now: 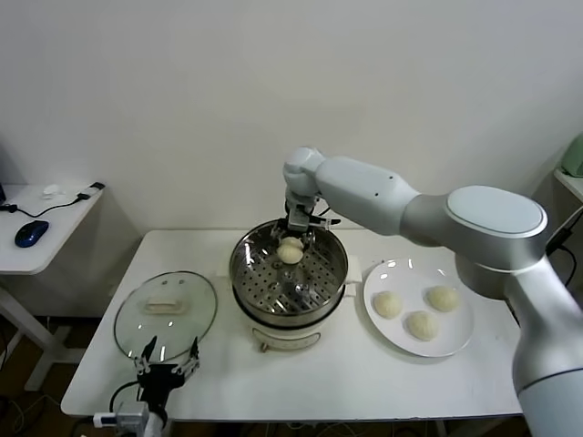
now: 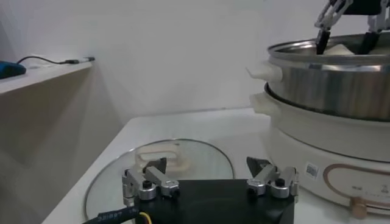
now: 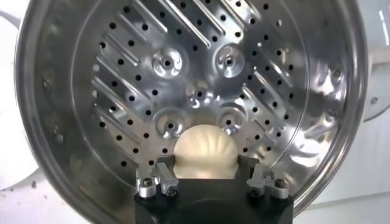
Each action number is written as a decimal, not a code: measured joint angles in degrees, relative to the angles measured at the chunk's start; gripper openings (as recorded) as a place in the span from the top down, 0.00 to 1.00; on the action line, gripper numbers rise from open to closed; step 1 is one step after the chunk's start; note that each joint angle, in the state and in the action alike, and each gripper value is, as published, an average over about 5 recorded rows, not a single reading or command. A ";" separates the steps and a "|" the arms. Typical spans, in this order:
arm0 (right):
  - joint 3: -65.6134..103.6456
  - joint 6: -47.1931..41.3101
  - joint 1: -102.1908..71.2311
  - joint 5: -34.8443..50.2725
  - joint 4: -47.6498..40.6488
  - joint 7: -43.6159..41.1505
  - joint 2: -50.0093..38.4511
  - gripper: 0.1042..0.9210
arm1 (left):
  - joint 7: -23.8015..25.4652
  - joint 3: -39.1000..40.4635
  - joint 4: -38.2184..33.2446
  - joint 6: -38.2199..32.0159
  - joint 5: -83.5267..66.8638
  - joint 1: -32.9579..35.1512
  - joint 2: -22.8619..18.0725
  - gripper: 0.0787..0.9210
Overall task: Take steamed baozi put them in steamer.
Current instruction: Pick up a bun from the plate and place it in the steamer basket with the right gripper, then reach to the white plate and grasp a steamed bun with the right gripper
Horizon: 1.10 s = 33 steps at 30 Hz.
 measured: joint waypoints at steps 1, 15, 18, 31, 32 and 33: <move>-0.09 -0.01 0.22 0.44 0.19 0.03 -0.16 0.15 | -0.05 -0.01 0.00 0.00 -0.01 -0.03 0.00 0.12; -12.23 -10.80 16.44 27.51 10.22 -6.35 -11.68 0.12 | -0.06 0.35 -1.56 0.27 0.67 0.88 -0.37 0.12; -17.32 -17.04 20.17 34.02 13.18 -6.73 -16.84 0.12 | 0.00 0.57 -1.88 0.21 0.82 0.97 -0.39 0.12; -26.41 -44.41 18.63 47.42 28.18 -0.06 -35.71 0.12 | 0.05 -0.09 -2.03 0.06 0.02 0.38 -0.34 0.12; -26.05 -45.71 17.41 47.58 28.50 0.41 -36.29 0.12 | 0.05 -0.21 -1.97 0.06 -0.04 0.42 -0.34 0.12; -25.55 -46.91 16.07 47.66 28.68 0.84 -36.76 0.12 | 0.04 -0.32 -1.91 0.07 -0.07 0.48 -0.33 0.12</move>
